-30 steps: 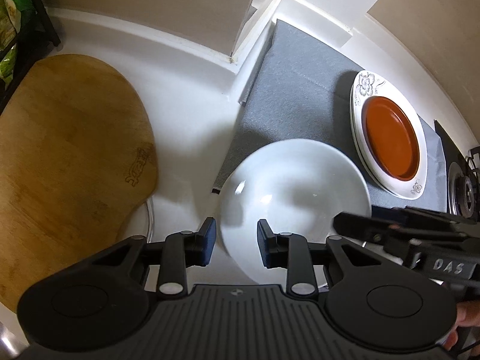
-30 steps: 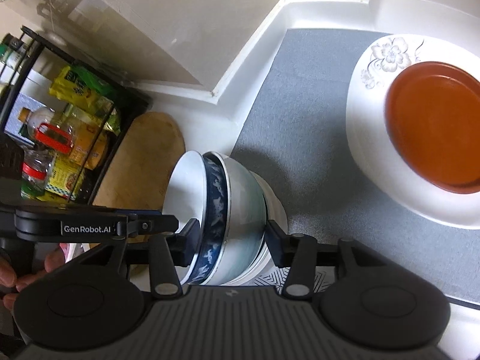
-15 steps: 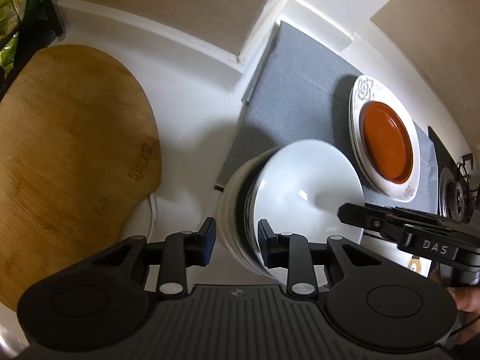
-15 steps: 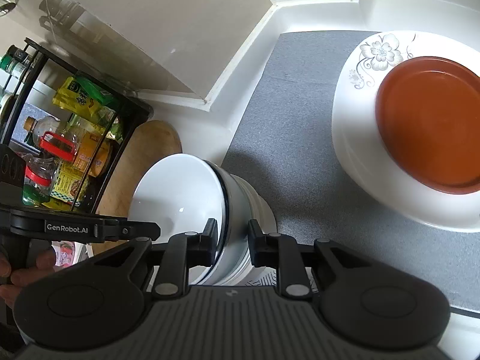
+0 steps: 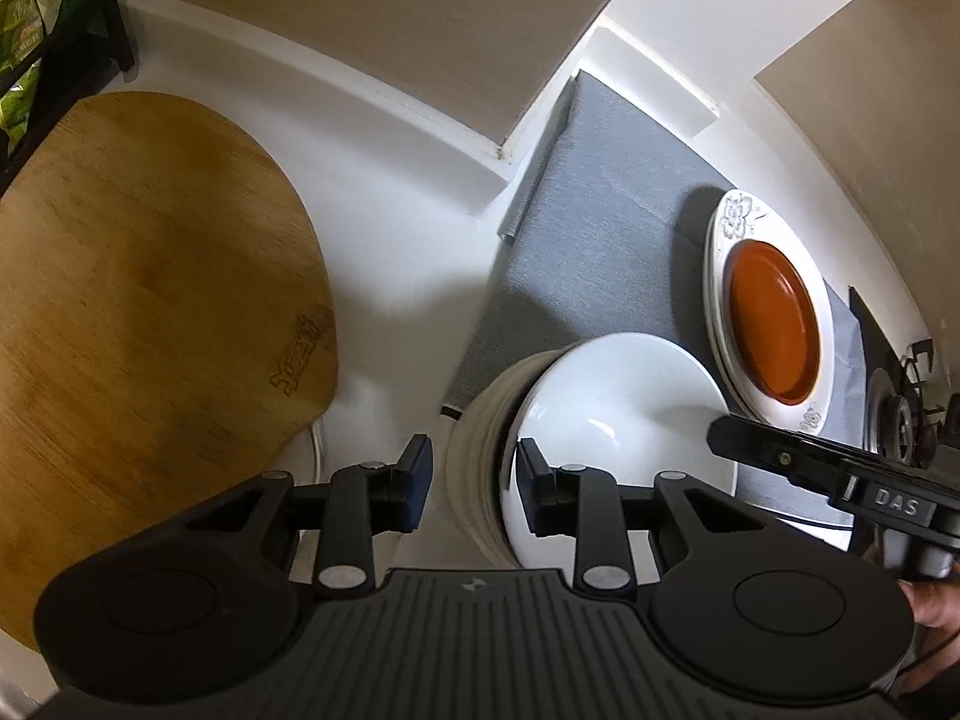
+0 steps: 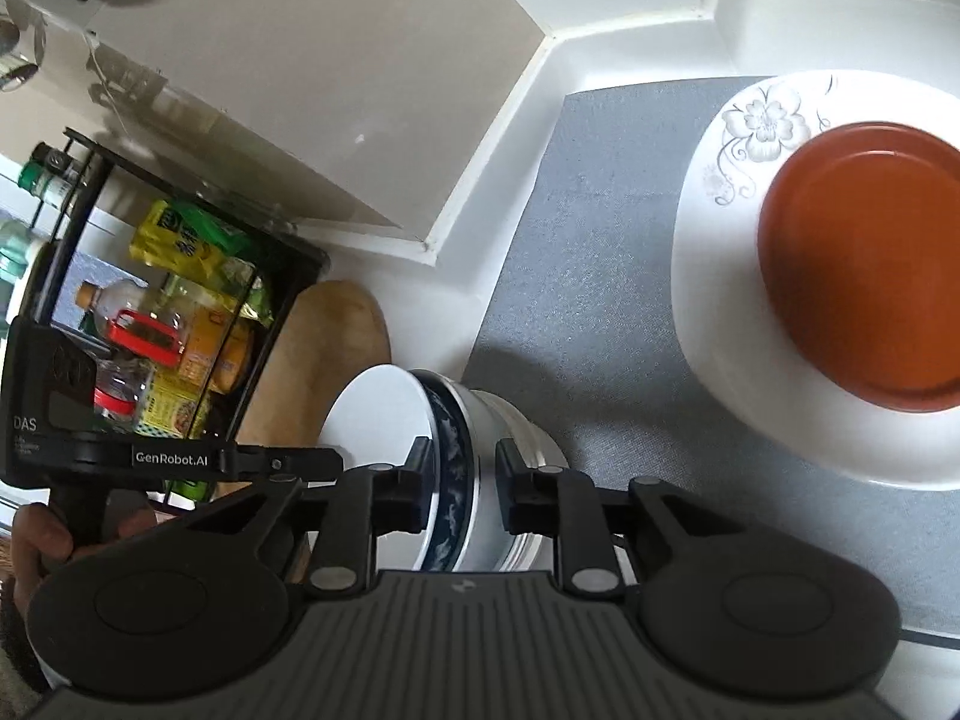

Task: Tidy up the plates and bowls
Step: 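Carry the nested bowls with both grippers over the brown plate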

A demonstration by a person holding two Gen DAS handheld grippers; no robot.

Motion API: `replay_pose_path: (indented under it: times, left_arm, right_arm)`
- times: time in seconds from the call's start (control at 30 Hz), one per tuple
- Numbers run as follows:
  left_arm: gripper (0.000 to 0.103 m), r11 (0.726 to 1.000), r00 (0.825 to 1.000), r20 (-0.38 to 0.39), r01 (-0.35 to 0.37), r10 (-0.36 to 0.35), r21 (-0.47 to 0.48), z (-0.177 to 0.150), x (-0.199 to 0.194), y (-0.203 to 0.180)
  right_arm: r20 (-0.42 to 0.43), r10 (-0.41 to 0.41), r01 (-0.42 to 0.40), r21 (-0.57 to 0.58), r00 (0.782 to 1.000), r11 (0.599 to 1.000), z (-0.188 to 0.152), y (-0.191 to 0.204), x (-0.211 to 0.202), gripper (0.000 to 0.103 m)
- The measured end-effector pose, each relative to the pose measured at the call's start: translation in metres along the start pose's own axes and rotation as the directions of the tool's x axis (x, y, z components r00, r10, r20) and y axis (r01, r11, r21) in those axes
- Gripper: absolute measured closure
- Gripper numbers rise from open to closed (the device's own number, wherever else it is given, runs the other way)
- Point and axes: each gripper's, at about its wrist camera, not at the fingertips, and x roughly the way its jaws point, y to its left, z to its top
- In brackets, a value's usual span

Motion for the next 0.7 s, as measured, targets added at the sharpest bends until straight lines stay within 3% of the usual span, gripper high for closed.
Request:
replay_pose_path:
  times: [0.13,0.47,0.7]
  left_arm:
    - [0.070,1.000,1.000,0.002,0.022,-0.022,0.001,0.000,-0.004,-0.001]
    - [0.070,1.000,1.000,-0.002,0.018,-0.018,0.006,0.000,-0.002,-0.003]
    - [0.070,0.999,0.998,-0.051,0.025,-0.027,-0.033,-0.004,0.018,0.008]
  right_arm:
    - [-0.005,0.010,-0.010,0.029,1.000,1.000,0.000,-0.007,0.002,0.089]
    - [0.000,0.033,-0.033,0.069,0.999,0.997,-0.003,-0.015,0.004,0.089]
    - [-0.014,0.007,-0.006,0.024,1.000,1.000,-0.003,-0.003,0.004,0.078]
